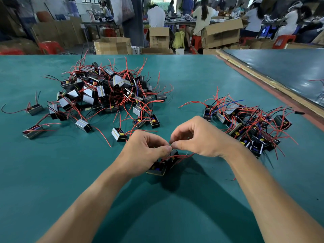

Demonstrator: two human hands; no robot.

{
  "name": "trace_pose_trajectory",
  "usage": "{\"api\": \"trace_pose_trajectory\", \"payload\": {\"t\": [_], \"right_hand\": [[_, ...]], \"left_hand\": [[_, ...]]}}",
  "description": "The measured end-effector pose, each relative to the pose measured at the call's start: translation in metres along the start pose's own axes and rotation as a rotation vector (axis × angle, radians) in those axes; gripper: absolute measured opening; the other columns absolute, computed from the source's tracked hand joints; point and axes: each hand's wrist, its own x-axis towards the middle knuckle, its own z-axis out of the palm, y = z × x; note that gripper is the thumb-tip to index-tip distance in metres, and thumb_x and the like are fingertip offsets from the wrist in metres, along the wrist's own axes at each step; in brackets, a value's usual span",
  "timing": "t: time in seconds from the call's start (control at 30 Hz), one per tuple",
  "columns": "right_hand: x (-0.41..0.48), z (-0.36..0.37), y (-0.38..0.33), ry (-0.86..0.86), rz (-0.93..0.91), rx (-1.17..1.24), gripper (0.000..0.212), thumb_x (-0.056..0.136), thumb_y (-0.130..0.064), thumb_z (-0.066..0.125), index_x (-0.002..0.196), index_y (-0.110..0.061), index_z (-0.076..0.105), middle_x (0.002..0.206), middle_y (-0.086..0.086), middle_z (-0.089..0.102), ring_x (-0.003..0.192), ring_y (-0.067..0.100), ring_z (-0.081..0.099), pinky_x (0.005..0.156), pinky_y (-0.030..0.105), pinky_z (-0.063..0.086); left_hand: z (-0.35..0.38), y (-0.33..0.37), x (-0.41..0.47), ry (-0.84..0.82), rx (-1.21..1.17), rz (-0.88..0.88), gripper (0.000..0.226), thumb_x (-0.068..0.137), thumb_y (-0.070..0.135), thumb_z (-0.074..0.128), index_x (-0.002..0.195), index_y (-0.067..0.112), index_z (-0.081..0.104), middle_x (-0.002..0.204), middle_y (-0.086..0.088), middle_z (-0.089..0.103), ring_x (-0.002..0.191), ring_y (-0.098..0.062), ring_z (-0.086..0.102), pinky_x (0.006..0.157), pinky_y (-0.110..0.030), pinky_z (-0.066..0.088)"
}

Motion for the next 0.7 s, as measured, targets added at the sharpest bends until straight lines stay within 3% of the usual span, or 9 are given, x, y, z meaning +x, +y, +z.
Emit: {"api": "trace_pose_trajectory", "payload": {"t": [0.13,0.23,0.33,0.43,0.7], "right_hand": [[0.0,0.003,-0.003,-0.076,0.074,-0.047,0.016,0.088,-0.006,0.068,0.074,-0.015,0.071,0.066,0.001,0.068,0.058,0.007,0.054,0.059,0.021,0.044],[-0.002,0.003,-0.003,-0.152,0.145,-0.055,0.018,0.092,-0.008,0.065,0.076,-0.015,0.068,0.064,-0.004,0.064,0.058,0.009,0.053,0.059,0.023,0.044],[-0.004,0.002,-0.002,-0.228,0.219,-0.013,0.012,0.093,-0.004,0.06,0.083,-0.001,0.066,0.068,0.007,0.059,0.055,0.011,0.05,0.057,0.027,0.043],[-0.006,-0.002,-0.002,-0.302,0.24,0.014,0.011,0.094,-0.004,0.059,0.086,-0.002,0.066,0.07,0.01,0.056,0.059,0.013,0.049,0.056,0.028,0.043],[-0.01,-0.008,-0.001,-0.353,0.197,0.083,0.017,0.098,-0.009,0.06,0.082,-0.013,0.066,0.065,-0.006,0.06,0.061,0.007,0.054,0.052,0.021,0.046]], "left_hand": [[0.002,0.0,-0.001,0.03,0.134,0.056,0.014,0.084,0.016,0.073,0.071,0.02,0.076,0.06,0.002,0.07,0.05,-0.012,0.049,0.051,-0.03,0.044],[0.003,0.001,-0.005,0.063,0.385,0.231,0.012,0.08,0.021,0.076,0.07,0.026,0.075,0.055,0.013,0.063,0.041,-0.007,0.042,0.043,-0.019,0.035],[0.003,0.006,-0.007,0.062,0.529,0.38,0.011,0.078,0.02,0.077,0.069,0.026,0.074,0.055,0.018,0.057,0.046,-0.002,0.045,0.048,-0.007,0.026],[0.004,0.007,-0.008,0.04,0.578,0.445,0.012,0.076,0.017,0.076,0.07,0.027,0.075,0.054,0.018,0.053,0.049,0.006,0.045,0.05,-0.005,0.024],[0.002,0.008,-0.009,0.029,0.565,0.461,0.012,0.076,0.017,0.076,0.072,0.028,0.075,0.055,0.019,0.053,0.05,0.008,0.045,0.051,-0.005,0.023]]}}
